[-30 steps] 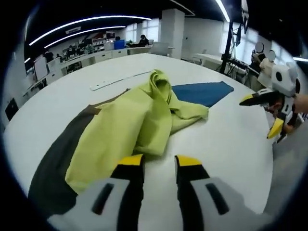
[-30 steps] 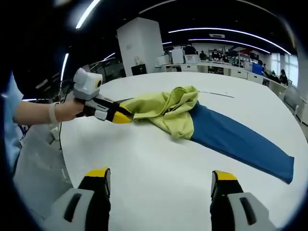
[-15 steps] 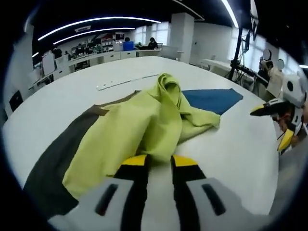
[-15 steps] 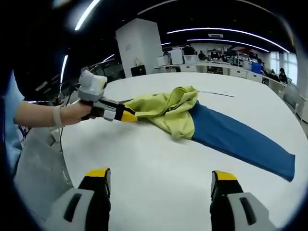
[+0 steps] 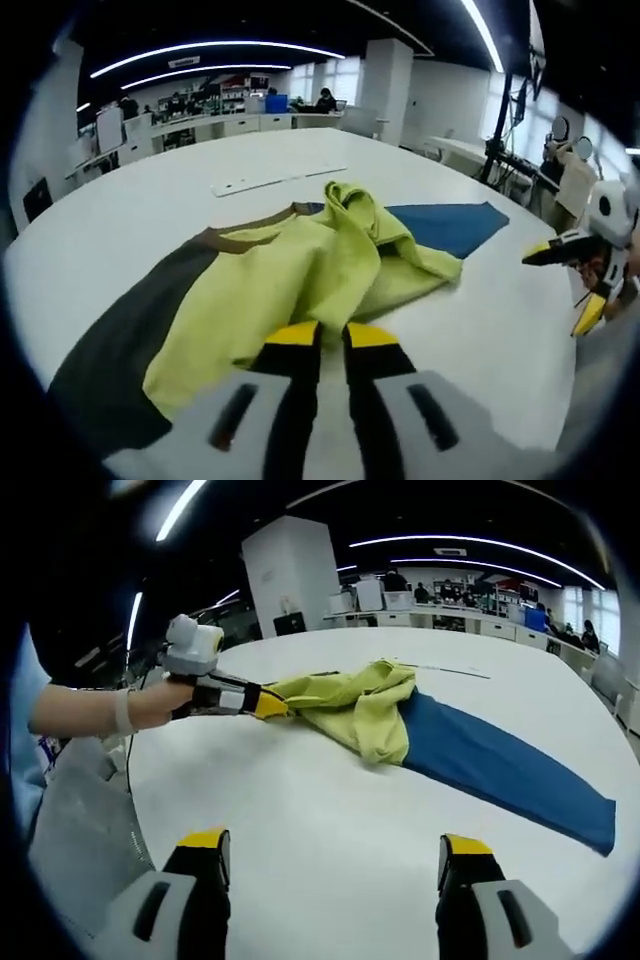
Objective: Fold the garment on the visible template until the final outline fits inside the template.
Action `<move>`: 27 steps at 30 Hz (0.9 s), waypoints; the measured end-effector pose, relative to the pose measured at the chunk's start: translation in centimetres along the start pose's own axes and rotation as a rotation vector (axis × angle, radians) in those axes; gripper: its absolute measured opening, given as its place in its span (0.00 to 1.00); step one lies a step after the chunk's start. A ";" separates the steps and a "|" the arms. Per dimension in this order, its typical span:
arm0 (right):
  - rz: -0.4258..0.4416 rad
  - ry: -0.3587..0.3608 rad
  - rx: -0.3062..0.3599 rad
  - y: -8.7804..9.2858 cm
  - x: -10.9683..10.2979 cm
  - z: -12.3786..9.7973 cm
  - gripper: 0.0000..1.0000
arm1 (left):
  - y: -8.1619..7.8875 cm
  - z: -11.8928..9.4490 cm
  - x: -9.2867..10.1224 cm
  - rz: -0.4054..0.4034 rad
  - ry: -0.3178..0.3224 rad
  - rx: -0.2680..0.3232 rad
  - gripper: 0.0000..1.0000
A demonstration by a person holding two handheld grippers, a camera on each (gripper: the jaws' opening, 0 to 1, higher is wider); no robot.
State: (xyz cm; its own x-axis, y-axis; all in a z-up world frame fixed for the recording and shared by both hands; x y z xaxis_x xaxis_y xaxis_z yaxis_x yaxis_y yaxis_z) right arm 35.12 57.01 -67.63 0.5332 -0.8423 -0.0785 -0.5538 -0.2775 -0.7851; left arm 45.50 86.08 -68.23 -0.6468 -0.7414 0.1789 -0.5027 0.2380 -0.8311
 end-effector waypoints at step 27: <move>-0.044 -0.008 0.144 -8.2 -0.1 5.4 0.72 | 0.6 -0.7 -0.4 -0.024 0.029 -0.006 0.00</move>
State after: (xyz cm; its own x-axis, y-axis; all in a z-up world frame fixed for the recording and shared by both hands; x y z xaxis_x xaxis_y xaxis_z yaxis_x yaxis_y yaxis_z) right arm 43.04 61.88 -64.50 0.5605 -0.8268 -0.0468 -0.4330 -0.2444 -0.8676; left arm 45.04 86.93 -68.38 -0.6506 -0.7288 0.2138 -0.5214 0.2239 -0.8234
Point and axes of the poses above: the point that each gripper's makers call its tool centre point, and the gripper's own axes: z roughly forward along the fingers, x roughly to its right, y roughly out of its underside, the point moved 10 cm from there along -z, roughly backward along the fingers, and after that the axes turned 9 degrees about y, right-handed, at the moved point
